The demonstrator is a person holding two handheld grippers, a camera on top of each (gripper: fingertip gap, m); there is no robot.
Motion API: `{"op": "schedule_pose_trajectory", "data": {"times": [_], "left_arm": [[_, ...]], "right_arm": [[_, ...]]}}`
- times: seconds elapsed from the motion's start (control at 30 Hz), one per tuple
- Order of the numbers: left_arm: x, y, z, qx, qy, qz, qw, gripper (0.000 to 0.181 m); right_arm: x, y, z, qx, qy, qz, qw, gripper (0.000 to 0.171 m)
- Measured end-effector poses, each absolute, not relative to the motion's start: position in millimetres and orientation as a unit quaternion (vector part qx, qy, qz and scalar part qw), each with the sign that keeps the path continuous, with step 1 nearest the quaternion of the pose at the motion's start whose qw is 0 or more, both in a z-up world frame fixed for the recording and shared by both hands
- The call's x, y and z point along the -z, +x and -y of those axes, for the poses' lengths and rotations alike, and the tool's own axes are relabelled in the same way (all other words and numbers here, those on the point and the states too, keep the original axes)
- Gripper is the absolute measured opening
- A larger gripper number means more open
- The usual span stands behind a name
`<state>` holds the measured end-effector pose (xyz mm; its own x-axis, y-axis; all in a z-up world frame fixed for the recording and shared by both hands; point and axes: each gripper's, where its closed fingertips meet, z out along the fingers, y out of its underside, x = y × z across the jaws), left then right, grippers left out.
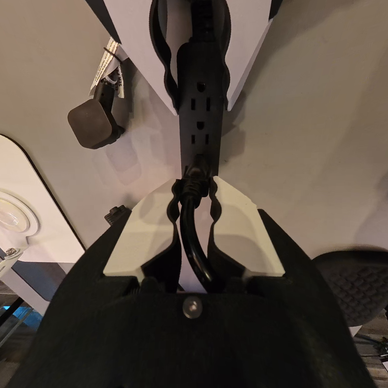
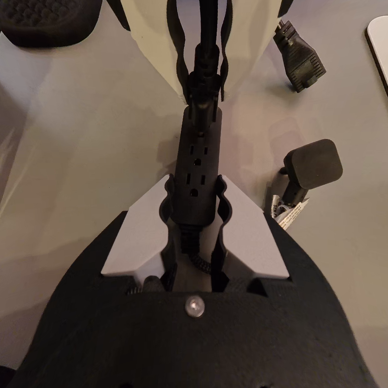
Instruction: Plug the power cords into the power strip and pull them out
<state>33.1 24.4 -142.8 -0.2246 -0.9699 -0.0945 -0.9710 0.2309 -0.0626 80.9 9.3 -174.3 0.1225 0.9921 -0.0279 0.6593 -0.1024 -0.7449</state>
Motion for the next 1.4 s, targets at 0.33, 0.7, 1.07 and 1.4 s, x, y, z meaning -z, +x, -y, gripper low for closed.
{"op": "schedule_pose_trajectory", "data": {"times": [0.33,0.7,1.07,1.4], "left_arm": [[146.8,33.1,-23.7,-0.022,-0.610,-0.788,0.076,0.025],[146.6,33.5,-24.2,-0.016,-0.616,-0.785,0.072,0.026],[147.1,35.0,-25.7,0.015,-0.615,-0.788,0.038,0.025],[147.9,35.4,-24.8,-0.001,-0.613,-0.786,0.073,0.025]], "right_arm": [[174.5,80.9,-9.2,-0.283,-0.686,0.602,0.296,0.039],[174.5,80.7,-9.2,-0.282,-0.684,0.603,0.300,0.039],[174.6,80.9,-9.0,-0.281,-0.683,0.605,0.298,0.039],[174.4,80.8,-8.9,-0.284,-0.682,0.603,0.300,0.039]]}}
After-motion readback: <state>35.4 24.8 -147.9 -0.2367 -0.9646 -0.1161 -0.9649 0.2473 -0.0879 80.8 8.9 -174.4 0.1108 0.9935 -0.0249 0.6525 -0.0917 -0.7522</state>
